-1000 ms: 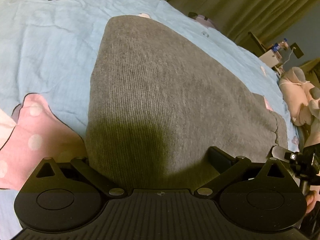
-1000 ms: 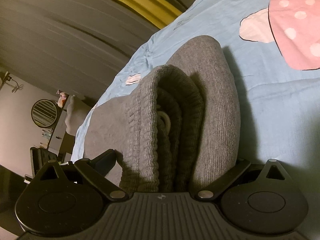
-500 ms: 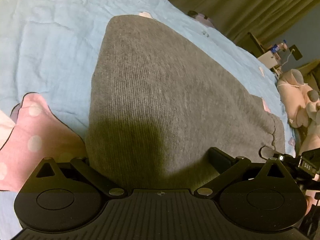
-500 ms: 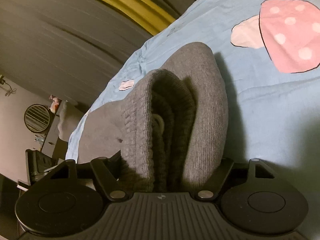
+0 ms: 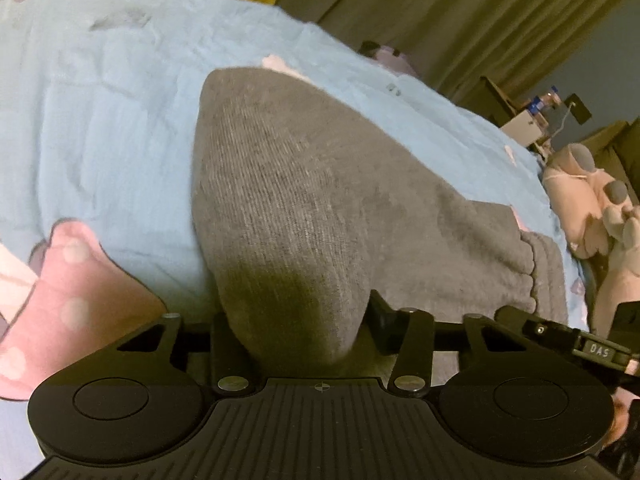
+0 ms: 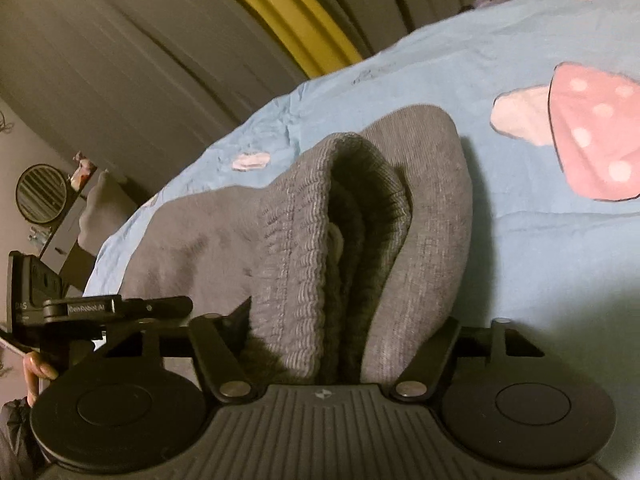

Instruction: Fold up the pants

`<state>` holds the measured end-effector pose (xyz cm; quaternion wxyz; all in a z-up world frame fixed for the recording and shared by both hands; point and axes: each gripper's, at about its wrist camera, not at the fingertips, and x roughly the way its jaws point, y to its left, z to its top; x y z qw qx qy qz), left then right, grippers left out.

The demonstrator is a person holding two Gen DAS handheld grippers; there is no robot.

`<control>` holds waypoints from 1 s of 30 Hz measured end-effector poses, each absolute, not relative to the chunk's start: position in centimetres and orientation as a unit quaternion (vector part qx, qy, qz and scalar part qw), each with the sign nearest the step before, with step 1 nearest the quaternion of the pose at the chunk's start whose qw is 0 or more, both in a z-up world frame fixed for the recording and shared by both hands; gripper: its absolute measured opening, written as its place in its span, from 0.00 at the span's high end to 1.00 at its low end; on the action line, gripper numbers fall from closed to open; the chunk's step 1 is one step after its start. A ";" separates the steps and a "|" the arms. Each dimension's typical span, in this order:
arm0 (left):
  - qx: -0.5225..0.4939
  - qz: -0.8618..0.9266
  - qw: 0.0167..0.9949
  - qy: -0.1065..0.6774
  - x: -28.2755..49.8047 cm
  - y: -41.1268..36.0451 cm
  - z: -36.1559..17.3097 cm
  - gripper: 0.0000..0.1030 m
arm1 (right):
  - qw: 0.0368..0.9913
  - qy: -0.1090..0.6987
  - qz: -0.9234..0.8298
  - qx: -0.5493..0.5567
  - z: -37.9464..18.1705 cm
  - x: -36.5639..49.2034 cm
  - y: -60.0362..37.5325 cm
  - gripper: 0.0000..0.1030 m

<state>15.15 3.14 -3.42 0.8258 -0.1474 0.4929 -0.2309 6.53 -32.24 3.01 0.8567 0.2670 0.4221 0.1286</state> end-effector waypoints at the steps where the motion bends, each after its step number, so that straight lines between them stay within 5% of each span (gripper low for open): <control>1: -0.143 -0.232 0.829 0.488 15.0 3.0 -3.1 0.58 | 0.862 0.416 0.128 0.260 3.5 6.3 -31.9 0.39; 15: -0.140 -0.249 0.853 0.437 14.5 2.8 -0.5 0.70 | 0.875 0.371 0.124 0.286 6.3 4.9 -31.7 0.45; 30: -0.168 -0.242 0.874 0.386 15.3 3.5 1.5 0.71 | 0.892 0.334 0.135 0.273 9.1 7.0 -30.8 0.46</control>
